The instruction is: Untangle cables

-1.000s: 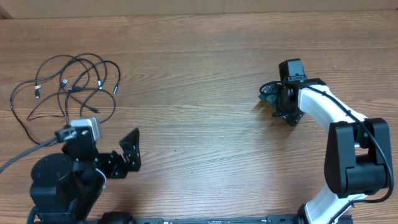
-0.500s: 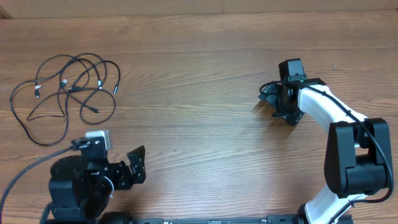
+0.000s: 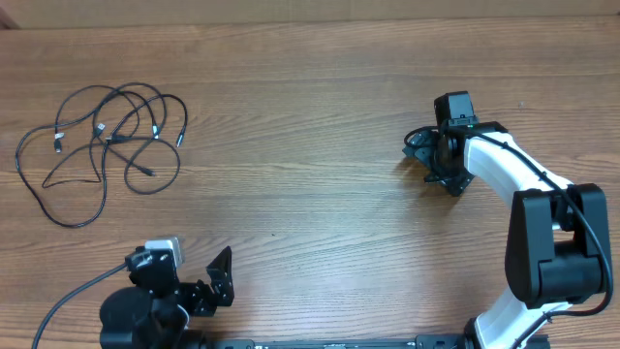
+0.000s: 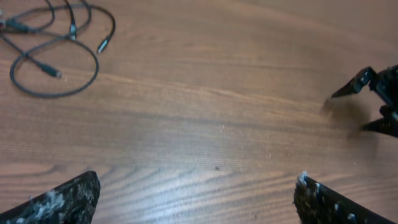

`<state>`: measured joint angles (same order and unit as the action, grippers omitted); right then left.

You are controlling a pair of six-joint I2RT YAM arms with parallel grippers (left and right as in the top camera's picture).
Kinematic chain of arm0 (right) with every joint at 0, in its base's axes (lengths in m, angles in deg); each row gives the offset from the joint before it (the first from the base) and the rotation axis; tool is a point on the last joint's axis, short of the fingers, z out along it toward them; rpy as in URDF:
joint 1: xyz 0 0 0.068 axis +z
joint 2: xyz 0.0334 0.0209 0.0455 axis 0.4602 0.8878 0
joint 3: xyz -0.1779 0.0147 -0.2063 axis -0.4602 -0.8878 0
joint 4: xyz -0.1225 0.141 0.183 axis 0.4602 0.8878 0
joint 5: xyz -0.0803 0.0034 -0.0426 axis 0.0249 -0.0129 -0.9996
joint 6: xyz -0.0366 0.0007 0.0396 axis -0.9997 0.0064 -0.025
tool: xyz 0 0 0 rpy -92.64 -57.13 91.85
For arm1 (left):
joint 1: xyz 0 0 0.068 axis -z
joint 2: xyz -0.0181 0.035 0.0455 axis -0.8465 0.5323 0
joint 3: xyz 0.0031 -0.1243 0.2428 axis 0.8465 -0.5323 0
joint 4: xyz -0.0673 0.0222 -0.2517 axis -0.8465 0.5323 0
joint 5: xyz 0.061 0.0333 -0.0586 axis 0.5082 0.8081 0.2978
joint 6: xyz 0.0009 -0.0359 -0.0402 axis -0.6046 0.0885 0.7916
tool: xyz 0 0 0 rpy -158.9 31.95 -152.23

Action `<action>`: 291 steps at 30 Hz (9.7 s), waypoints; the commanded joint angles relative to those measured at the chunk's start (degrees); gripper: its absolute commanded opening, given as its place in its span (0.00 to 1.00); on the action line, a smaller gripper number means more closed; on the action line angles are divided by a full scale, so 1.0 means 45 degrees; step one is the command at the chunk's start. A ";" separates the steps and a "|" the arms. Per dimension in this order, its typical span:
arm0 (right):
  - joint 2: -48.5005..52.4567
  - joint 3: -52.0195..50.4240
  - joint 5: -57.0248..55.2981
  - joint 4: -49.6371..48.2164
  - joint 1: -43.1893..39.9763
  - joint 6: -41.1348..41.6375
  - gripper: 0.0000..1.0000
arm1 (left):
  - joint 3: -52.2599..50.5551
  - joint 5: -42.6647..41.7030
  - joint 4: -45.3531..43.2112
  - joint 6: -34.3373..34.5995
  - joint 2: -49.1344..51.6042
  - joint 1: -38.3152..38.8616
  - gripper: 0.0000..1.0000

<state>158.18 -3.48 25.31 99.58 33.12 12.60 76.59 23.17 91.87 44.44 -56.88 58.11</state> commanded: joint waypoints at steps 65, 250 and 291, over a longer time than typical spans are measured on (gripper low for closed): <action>0.0345 -0.0257 0.0019 0.0024 -0.0015 -0.0039 1.00 | -0.7907 -0.0141 -1.1934 0.0165 -0.2191 0.0005 1.00; 0.0340 -0.0257 0.0019 0.0024 0.0097 -0.0039 1.00 | -0.7907 0.3152 -1.1710 -0.1069 -0.2137 0.0204 0.99; -0.0578 -0.0257 0.0019 0.0024 0.0097 -0.0039 1.00 | -0.7907 0.3152 -1.1710 -0.1069 -0.2137 0.0204 1.00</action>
<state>158.01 -3.55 25.31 99.58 33.18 12.60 41.22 36.44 39.28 40.92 -66.26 58.61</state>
